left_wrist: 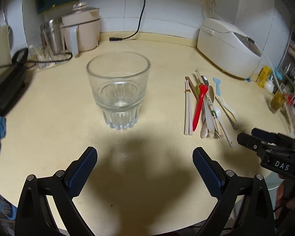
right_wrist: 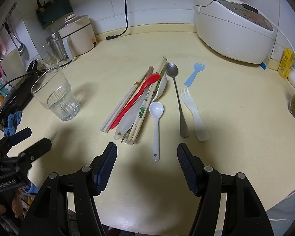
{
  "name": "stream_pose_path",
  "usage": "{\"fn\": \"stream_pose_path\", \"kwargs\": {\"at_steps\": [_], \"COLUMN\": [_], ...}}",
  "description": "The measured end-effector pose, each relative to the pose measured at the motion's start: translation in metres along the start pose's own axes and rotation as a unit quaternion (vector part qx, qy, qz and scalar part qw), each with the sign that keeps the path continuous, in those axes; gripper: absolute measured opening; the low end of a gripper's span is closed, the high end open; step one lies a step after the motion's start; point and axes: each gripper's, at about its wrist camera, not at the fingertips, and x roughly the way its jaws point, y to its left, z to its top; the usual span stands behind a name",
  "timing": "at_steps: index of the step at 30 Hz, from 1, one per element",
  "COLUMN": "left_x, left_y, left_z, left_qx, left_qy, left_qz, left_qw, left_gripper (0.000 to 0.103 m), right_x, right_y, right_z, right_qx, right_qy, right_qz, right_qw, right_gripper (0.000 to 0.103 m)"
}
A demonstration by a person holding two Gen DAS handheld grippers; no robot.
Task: Organize utensils
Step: 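Close the left tool around the clear glass tumbler and lift it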
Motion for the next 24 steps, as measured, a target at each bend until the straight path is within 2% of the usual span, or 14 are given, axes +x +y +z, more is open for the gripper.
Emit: {"fn": "stream_pose_path", "kwargs": {"at_steps": [5, 9, 12, 15, 18, 21, 24], "left_x": [-0.007, -0.006, 0.004, 0.015, 0.024, 0.033, 0.043], "left_y": [0.019, 0.021, 0.027, 0.036, 0.048, 0.058, 0.061], "left_z": [0.003, 0.005, 0.006, 0.013, 0.025, 0.036, 0.044], "left_qx": [-0.011, 0.024, 0.053, 0.085, 0.119, 0.140, 0.161], "left_qy": [-0.015, -0.028, -0.024, -0.013, -0.015, -0.034, -0.052], "left_qz": [-0.020, -0.032, -0.043, -0.074, -0.115, -0.126, -0.116], "left_qw": [0.9996, 0.9988, 0.9974, 0.9935, 0.9861, 0.9815, 0.9788], "left_gripper": [0.099, 0.099, 0.099, 0.099, 0.099, 0.099, 0.099], "right_x": [-0.001, -0.002, -0.003, -0.002, -0.001, -0.001, 0.000], "right_y": [0.006, 0.011, 0.012, 0.011, 0.011, 0.009, 0.008], "right_z": [-0.003, -0.003, -0.004, -0.005, -0.006, -0.007, -0.008], "right_qx": [-0.006, -0.011, -0.011, -0.008, -0.006, -0.005, -0.003], "right_qy": [0.001, -0.003, -0.003, -0.003, 0.000, -0.001, 0.000], "right_qz": [0.004, 0.006, 0.005, 0.004, 0.003, 0.001, 0.000], "right_qw": [1.000, 1.000, 1.000, 1.000, 1.000, 1.000, 1.000], "right_gripper": [0.065, 0.065, 0.065, 0.065, 0.065, 0.065, 0.065]}}
